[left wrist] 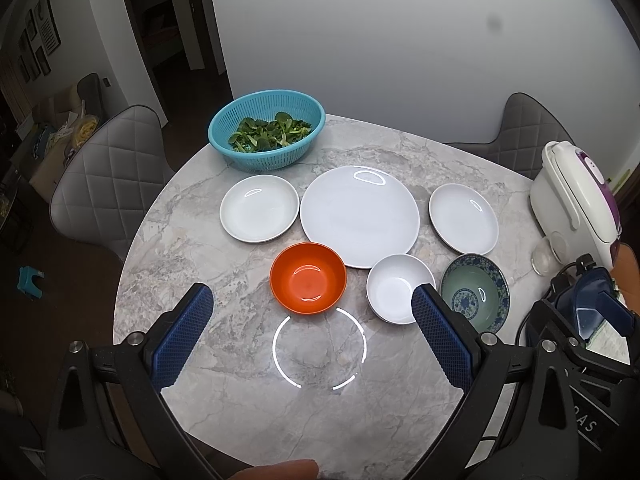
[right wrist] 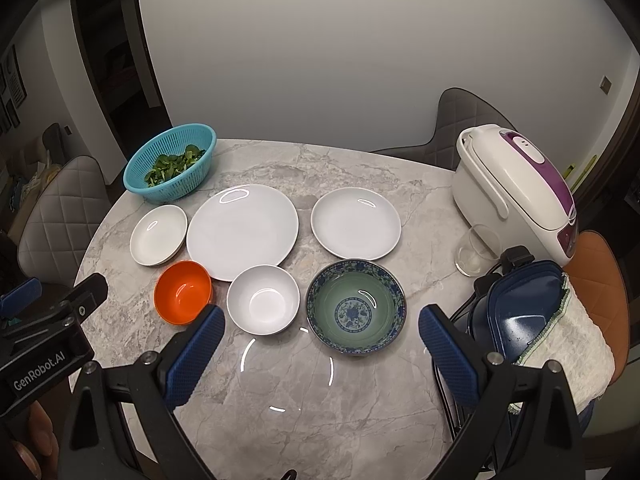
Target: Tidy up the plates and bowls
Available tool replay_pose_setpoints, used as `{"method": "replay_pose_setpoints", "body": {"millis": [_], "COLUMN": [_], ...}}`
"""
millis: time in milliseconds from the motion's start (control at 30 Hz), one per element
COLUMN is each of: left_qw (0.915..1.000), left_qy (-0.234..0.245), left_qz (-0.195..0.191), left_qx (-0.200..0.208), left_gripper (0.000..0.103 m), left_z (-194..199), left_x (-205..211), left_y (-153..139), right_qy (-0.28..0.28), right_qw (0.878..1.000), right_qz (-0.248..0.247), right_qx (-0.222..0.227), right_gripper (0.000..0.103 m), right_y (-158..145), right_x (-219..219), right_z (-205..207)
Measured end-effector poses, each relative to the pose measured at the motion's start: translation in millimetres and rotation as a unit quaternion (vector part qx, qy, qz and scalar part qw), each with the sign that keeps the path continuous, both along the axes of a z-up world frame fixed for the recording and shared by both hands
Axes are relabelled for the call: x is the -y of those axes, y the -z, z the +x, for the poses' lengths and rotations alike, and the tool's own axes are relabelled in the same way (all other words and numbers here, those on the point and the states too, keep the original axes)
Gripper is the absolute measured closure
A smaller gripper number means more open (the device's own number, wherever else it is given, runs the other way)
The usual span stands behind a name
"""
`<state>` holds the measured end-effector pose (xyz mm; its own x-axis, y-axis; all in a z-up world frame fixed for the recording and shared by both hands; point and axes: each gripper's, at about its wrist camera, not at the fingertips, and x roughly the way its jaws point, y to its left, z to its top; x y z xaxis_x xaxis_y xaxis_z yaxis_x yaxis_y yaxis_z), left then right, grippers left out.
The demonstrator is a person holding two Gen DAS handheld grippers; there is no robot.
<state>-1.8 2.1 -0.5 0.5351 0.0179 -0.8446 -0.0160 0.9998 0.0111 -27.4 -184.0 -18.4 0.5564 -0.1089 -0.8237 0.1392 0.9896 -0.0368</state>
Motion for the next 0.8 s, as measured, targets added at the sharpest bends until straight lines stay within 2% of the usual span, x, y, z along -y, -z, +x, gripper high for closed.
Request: {"method": "replay_pose_setpoints", "body": {"millis": [800], "left_qw": [1.0], "left_qy": [0.0], "left_qz": [0.001], "left_qx": [-0.001], "left_gripper": [0.003], "left_z": [-1.0], "left_x": [-0.4], "left_y": [1.6], "right_qy": [-0.001], "right_qw": [1.0], "right_qz": [0.0], "right_qx": [-0.001], "right_gripper": [0.003], "right_y": [-1.6], "right_x": [0.6], "right_z": [-0.7]}}
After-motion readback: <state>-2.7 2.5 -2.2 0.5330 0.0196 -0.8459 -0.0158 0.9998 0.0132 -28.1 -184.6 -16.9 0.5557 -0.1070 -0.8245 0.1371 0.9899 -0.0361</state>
